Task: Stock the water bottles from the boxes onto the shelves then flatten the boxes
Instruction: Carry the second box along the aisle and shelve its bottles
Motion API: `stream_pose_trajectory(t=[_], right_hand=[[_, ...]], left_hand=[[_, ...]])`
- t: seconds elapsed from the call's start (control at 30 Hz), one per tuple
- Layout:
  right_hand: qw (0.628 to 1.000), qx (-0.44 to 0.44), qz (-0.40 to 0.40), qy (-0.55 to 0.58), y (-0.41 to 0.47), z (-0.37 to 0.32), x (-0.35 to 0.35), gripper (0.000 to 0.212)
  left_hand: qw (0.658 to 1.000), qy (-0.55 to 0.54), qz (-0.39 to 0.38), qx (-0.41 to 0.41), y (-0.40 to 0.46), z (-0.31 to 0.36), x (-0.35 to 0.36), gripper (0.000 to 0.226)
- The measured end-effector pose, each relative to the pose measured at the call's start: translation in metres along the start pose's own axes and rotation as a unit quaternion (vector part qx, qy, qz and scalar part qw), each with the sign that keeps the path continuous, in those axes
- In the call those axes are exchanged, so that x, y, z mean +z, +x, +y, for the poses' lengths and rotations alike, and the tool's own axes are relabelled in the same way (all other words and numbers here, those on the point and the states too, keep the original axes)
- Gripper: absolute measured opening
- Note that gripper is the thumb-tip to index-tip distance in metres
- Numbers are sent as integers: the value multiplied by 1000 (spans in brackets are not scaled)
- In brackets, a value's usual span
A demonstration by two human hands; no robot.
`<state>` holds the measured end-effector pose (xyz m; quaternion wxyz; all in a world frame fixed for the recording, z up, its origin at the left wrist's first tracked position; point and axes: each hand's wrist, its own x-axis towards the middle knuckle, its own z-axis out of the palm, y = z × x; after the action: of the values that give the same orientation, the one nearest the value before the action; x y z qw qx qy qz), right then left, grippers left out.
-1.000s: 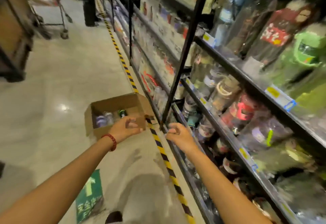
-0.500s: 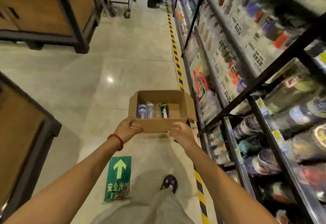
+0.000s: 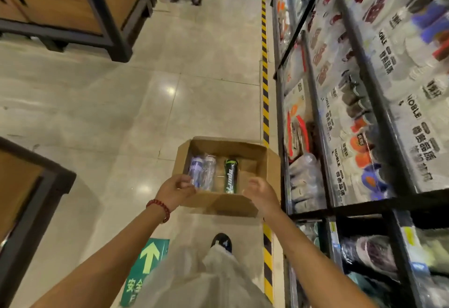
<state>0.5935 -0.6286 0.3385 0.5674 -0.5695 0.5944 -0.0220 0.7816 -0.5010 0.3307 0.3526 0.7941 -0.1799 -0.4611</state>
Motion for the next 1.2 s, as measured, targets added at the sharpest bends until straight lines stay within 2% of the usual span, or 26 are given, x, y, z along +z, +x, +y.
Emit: stream_pose_trajectory(t=[0.17, 0.23, 0.4, 0.53, 0.67, 0.77, 0.83, 0.93, 1.03, 1.2], right_hand=[[998, 60, -18, 19, 73, 4, -4, 45], [997, 72, -30, 8, 108, 11, 1, 45], [993, 88, -39, -62, 209, 41, 25, 50], [987, 104, -63, -109, 289, 86, 48, 59], [984, 112, -63, -124, 370, 137, 66, 47], [980, 114, -68, -151, 433, 177, 82, 54], [978, 124, -63, -154, 471, 208, 94, 61], [974, 134, -57, -172, 516, 249, 112, 60], [971, 151, -43, -178, 552, 280, 128, 68], [975, 148, -28, -164, 592, 312, 148, 82]], left_hand=[[995, -23, -10, -95, 61, -1, 12, 24], [995, -12, -11, -102, 95, -2, 16, 28], [994, 40, -39, -94, 195, -15, 44, 22], [988, 73, -71, -119, 285, -59, 82, 41], [979, 75, -88, -166, 366, -113, 134, 54], [973, 101, -92, -187, 420, -160, 168, 70], [970, 120, -68, -200, 454, -193, 187, 75], [971, 113, -14, -211, 492, -234, 209, 77], [972, 139, -7, -188, 517, -265, 229, 78], [970, 165, 58, -167, 542, -288, 258, 69]])
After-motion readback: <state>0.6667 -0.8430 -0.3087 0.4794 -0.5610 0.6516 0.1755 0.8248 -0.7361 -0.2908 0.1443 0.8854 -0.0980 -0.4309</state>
